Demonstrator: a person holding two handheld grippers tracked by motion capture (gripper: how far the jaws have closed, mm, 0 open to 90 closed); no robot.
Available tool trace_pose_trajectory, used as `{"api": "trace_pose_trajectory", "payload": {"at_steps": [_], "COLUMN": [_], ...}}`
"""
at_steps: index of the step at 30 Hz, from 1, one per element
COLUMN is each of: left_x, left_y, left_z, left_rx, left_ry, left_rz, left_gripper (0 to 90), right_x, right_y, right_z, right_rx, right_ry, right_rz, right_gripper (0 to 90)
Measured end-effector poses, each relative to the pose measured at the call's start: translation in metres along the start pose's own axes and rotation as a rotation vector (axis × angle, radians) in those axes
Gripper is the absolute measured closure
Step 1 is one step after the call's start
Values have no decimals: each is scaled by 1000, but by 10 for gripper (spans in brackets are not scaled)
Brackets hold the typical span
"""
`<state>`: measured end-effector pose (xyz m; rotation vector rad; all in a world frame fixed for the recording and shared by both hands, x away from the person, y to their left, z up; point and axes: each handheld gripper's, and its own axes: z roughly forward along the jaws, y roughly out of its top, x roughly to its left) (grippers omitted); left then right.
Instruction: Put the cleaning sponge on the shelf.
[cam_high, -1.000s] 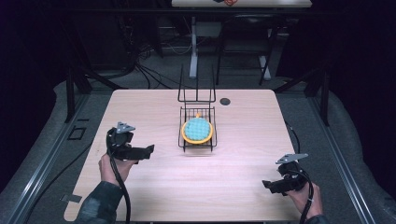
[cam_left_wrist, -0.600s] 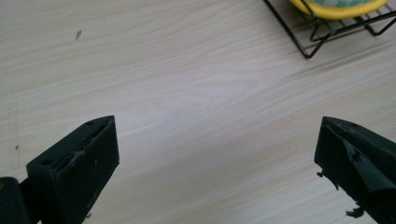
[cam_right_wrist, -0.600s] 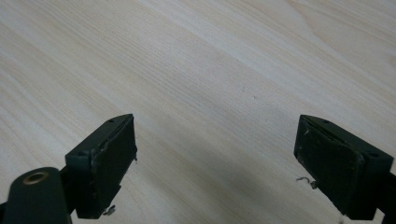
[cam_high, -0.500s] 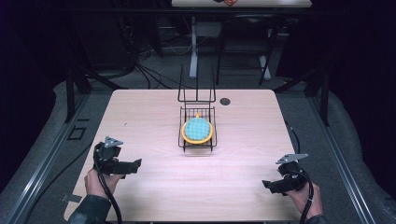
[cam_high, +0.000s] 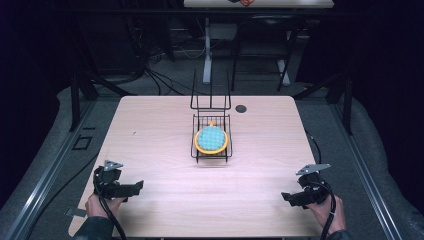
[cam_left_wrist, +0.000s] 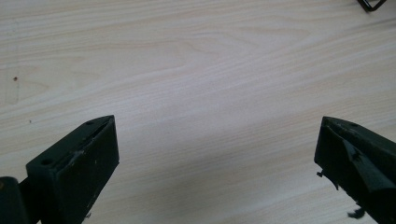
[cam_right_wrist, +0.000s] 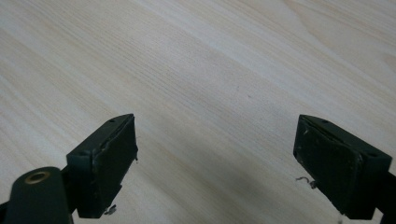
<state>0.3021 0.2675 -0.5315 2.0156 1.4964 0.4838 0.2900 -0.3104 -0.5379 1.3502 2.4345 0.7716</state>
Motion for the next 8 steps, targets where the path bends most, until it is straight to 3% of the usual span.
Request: {"api": "trace_pose_trajectory", "payload": {"at_steps": [8], "left_x": [-1], "left_y": [1], "left_z": [4], "left_rx": [13], "left_ry": [-6], "left_rz": [19], "left_gripper": [0], "right_x": [0], "right_y": [0], "right_z": [0], "right_rx": [2], "right_ry": [0], "right_rz": [-3], "right_gripper": [129]}}
